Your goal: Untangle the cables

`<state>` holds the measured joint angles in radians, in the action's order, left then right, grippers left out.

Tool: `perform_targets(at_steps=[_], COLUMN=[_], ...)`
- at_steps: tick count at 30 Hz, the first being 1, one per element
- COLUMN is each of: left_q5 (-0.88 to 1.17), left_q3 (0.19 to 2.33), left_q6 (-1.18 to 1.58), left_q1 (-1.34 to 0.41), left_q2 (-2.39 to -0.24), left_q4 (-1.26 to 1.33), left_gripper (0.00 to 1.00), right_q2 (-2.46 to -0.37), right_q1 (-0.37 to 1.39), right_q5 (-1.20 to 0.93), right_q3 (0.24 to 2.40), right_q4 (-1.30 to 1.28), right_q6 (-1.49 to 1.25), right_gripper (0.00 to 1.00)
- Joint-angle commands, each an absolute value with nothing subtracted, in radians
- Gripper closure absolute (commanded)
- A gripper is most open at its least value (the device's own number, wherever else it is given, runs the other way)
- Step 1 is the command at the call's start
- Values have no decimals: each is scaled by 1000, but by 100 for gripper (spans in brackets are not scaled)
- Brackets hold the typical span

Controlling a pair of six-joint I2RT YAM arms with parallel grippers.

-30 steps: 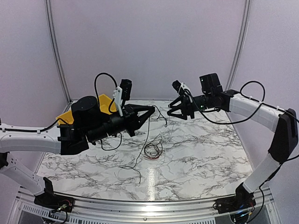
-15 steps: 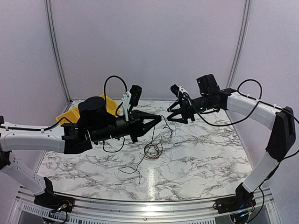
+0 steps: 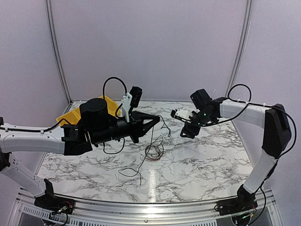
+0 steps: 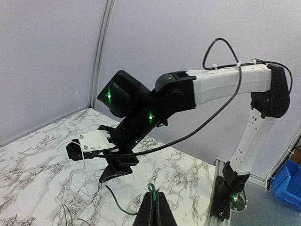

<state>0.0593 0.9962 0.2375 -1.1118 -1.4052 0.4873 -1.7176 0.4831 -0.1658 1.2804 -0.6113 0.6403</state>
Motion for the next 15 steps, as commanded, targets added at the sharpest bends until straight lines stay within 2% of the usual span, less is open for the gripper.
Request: perform_targets(at_steps=[1, 6, 15], left_q5=[-56, -76, 34], left_q3=[976, 970, 939], left_q6=[209, 184, 245], left_q1=[-1105, -1098, -1088], left_q2=[-1401, -1477, -1577], left_q4=[481, 481, 476], left_gripper=[100, 100, 100], right_q2=[-1672, -1647, -1598], right_q1=[544, 616, 614], right_q5=[139, 354, 37], right_q3=[1306, 1284, 1343], right_q4=[-579, -543, -651], right_q6=[693, 746, 657], right_gripper=[26, 25, 24])
